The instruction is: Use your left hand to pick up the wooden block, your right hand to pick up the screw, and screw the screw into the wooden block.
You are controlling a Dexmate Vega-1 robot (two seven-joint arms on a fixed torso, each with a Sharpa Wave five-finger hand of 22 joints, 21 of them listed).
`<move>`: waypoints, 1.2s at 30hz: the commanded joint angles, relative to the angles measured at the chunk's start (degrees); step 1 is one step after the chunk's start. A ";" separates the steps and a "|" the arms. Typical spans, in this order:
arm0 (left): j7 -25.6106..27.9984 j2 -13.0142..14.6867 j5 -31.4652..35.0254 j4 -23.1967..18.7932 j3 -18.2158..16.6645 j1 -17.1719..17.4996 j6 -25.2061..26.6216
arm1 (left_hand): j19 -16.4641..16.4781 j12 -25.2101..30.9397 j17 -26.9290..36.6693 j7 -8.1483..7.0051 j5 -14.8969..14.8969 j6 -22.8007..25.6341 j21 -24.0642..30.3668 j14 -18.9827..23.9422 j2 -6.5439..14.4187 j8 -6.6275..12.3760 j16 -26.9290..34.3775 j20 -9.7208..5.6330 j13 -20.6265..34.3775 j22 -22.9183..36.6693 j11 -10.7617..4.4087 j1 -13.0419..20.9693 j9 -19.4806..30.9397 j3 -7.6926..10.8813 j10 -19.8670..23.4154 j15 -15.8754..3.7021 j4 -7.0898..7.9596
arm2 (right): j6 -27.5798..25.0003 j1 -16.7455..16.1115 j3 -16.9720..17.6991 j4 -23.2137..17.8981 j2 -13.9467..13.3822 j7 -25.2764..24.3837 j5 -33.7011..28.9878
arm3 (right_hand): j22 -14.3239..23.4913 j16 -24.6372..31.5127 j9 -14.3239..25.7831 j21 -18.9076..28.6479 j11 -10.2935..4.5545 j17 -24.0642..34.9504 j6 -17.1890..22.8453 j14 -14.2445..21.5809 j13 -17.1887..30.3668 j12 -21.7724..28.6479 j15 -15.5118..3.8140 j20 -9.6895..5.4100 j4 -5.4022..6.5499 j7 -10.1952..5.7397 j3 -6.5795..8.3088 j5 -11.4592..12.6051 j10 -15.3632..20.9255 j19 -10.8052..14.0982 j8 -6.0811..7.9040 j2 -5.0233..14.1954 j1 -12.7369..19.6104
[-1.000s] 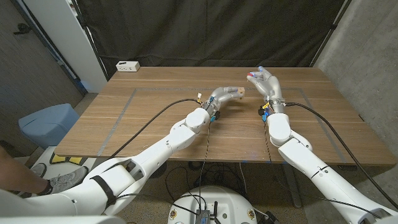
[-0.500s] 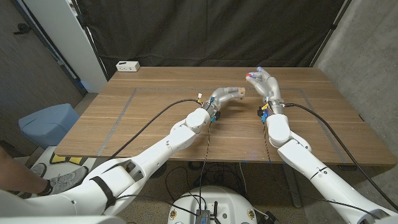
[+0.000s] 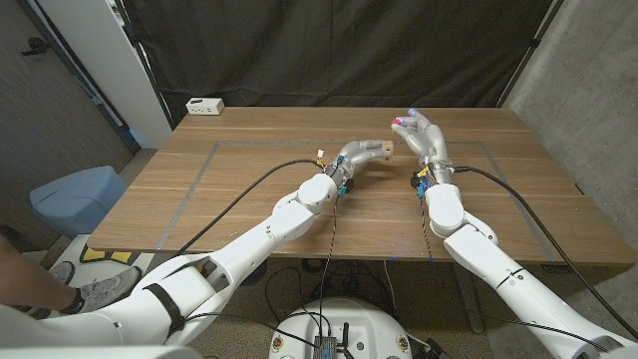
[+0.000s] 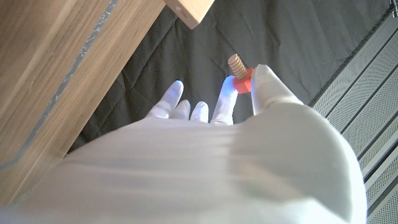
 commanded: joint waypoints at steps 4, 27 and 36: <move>-0.57 0.02 -0.11 0.31 0.17 -0.21 -0.03 | 0.52 0.44 0.07 0.47 0.22 0.93 0.49 0.57 0.64 0.53 0.25 0.09 1.10 0.15 -0.18 0.07 0.32 0.08 0.55 -4.15 0.13 | 0.09 0.75 -0.52 0.94 0.39 0.34 -0.11 | 0.11 0.02 -0.02 -0.10 -0.10 0.01 -0.43 0.24 0.13 -0.05 -3.52 -3.31 -0.13 0.15 -0.21 -0.10 -0.38 0.18 -0.16 -0.11 0.38; -1.36 -0.60 0.05 2.28 0.46 -1.20 -1.00 | 0.51 0.38 0.07 0.42 0.26 0.94 0.48 0.47 0.78 0.53 0.18 0.12 1.19 0.15 -0.17 0.26 0.33 0.09 0.57 -4.19 0.07 | -1.27 0.99 -0.87 0.90 -0.08 0.57 -0.32 | 0.11 -0.04 -0.18 -0.09 -0.45 0.03 -0.36 0.11 0.14 -0.11 -3.48 -3.18 -0.02 -0.05 -0.63 -0.16 -1.01 0.09 -0.24 0.08 0.51; -1.14 -0.36 0.25 1.60 0.48 -0.92 -0.75 | 0.44 0.35 0.08 0.39 0.28 0.87 0.44 0.51 0.83 0.51 0.20 0.27 1.24 0.15 -0.17 0.19 0.33 0.04 0.57 -4.12 0.13 | -1.16 0.80 -1.09 1.13 0.00 0.44 -0.27 | 0.11 -0.02 -0.23 -0.09 -0.26 0.03 -0.34 0.13 0.14 -0.04 -3.48 -3.19 -0.03 -0.07 -0.76 -0.17 -1.01 0.07 -0.27 0.17 0.64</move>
